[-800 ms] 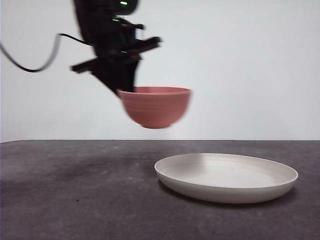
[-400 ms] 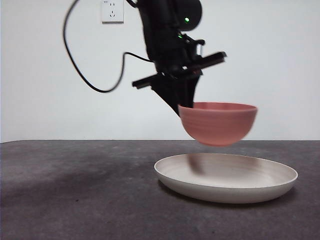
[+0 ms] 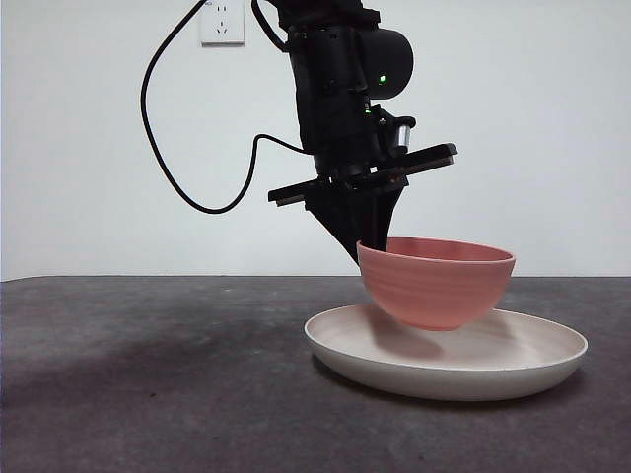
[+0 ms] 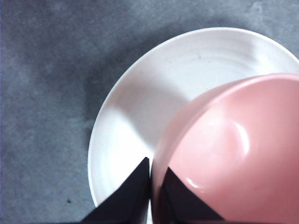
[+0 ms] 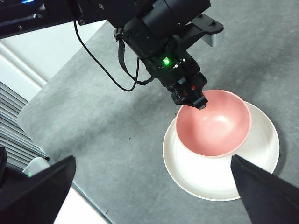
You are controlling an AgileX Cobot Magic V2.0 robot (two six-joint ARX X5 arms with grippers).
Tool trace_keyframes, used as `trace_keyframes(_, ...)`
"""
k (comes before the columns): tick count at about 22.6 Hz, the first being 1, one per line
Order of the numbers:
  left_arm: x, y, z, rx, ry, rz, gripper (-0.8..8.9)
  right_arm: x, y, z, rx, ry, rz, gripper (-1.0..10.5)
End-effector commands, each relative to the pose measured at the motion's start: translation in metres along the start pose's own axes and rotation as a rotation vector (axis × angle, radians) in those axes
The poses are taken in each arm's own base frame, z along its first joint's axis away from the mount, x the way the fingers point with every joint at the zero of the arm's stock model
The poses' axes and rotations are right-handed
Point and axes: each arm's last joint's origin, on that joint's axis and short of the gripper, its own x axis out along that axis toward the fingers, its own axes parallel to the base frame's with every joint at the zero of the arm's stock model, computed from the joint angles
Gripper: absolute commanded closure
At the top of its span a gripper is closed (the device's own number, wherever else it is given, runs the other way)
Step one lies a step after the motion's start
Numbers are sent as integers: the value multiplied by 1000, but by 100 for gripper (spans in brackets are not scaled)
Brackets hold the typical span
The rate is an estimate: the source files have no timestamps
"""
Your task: Place the red bowl on the white plate
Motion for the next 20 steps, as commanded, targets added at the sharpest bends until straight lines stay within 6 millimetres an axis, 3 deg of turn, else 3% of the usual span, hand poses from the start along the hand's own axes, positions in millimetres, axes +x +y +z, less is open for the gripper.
trace_keyframes(1, 16, -4, 4, 9, 16, -4, 805, -2, 2, 5, -7, -15, 6, 232)
trace_keyframes(5, 31, -4, 4, 6, 51, -23, 805, -2, 2, 5, -6, -15, 6, 232)
trace_keyframes(12, 33, -3, 3, 19, 61, -22, 801, -2, 2, 5, -5, -15, 6, 232)
trace_keyframes(13, 33, -3, 3, 19, 59, -22, 747, -2, 2, 5, -5, -15, 6, 232)
trace_keyframes(15, 32, -3, 3, 18, 57, -23, 539, -2, 2, 5, -5, -15, 6, 232)
trace_keyframes(18, 26, -3, 7, 8, 38, -24, 478, -2, 2, 5, -4, -15, 7, 231)
trace_keyframes(20, 14, -1, 11, -20, 16, -25, 271, -2, 2, 5, -3, -14, 7, 232)
